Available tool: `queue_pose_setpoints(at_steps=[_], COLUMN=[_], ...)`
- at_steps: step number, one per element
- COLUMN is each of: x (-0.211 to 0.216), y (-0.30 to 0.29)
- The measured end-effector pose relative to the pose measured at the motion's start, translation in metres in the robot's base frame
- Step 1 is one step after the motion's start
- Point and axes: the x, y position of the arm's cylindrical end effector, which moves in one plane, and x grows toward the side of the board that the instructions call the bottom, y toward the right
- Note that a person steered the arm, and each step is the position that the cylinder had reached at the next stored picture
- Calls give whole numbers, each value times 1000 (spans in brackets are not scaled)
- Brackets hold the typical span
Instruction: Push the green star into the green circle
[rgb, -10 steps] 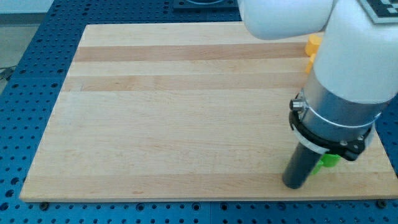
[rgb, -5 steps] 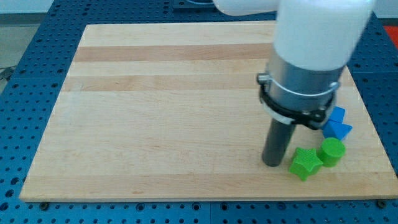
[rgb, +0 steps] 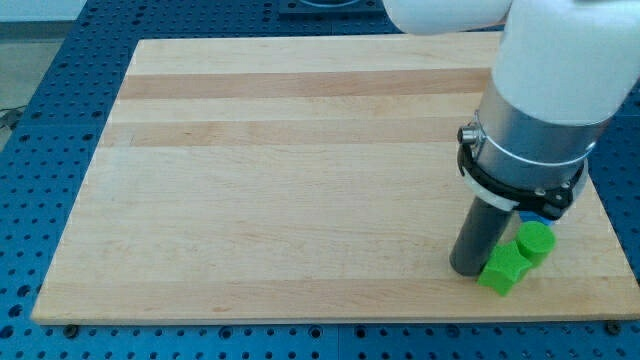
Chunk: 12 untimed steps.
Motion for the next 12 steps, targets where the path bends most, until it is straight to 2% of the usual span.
queue_pose_setpoints(at_steps=[2, 6, 9, 12], x=[14, 16, -9, -284], y=[13, 27, -38, -64])
